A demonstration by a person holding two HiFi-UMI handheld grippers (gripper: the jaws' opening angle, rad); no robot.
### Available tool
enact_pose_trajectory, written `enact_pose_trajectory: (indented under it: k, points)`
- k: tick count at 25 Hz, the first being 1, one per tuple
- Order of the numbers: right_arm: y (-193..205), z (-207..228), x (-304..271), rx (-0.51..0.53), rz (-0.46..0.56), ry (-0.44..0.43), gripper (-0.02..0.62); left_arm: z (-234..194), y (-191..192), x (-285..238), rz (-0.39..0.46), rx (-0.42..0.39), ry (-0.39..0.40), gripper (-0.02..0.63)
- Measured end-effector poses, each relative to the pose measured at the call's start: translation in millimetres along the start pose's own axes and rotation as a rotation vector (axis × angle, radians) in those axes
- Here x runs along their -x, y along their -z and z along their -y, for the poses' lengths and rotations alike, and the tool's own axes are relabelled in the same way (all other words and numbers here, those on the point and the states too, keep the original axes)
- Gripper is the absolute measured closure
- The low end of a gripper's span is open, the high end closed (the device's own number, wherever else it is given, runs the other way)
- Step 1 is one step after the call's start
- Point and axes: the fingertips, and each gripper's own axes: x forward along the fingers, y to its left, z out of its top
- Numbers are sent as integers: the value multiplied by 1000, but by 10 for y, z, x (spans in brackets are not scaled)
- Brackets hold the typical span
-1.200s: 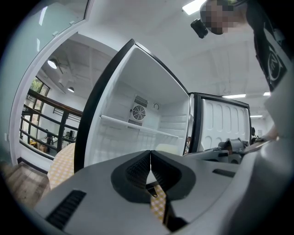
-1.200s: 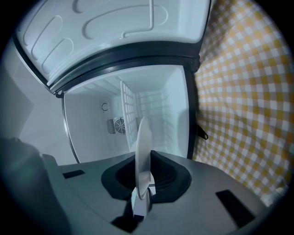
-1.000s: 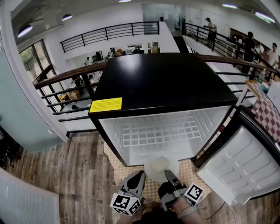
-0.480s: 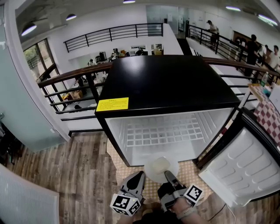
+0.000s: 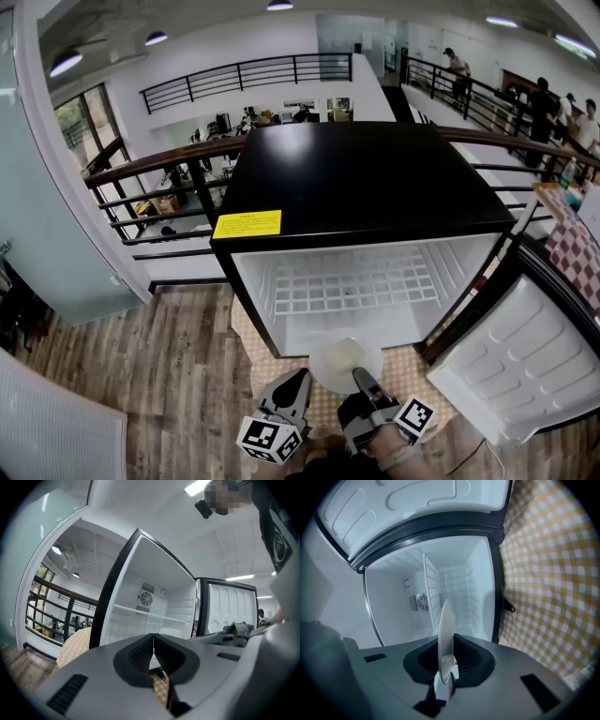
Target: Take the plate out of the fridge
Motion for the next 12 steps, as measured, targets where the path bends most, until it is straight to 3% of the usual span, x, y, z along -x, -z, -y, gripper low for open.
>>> enact_pose_trajectory:
  k: [12]
  points:
    - [9,2,-35,-12,-1,-4,542,-30,-9,4,3,0,-8,596]
